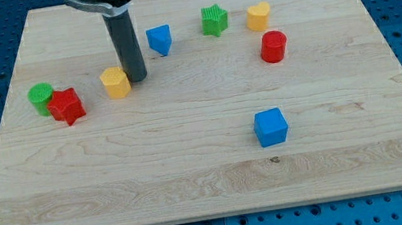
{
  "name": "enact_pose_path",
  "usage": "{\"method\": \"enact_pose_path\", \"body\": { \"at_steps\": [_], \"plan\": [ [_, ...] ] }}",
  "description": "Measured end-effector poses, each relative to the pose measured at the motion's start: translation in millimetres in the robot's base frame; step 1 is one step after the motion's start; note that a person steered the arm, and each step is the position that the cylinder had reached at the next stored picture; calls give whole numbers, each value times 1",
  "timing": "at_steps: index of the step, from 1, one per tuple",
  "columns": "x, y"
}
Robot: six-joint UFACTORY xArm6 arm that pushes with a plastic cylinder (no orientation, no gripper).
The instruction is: Move the yellow hexagon towards the top of the red star
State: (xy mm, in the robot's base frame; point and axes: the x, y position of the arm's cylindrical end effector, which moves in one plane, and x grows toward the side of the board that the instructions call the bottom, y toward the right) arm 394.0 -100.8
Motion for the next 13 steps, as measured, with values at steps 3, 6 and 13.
{"method": "enact_pose_path", "body": {
  "at_steps": [3, 6, 13],
  "plan": [
    [-1, 9],
    [8, 17],
    [23, -6]
  ]
}}
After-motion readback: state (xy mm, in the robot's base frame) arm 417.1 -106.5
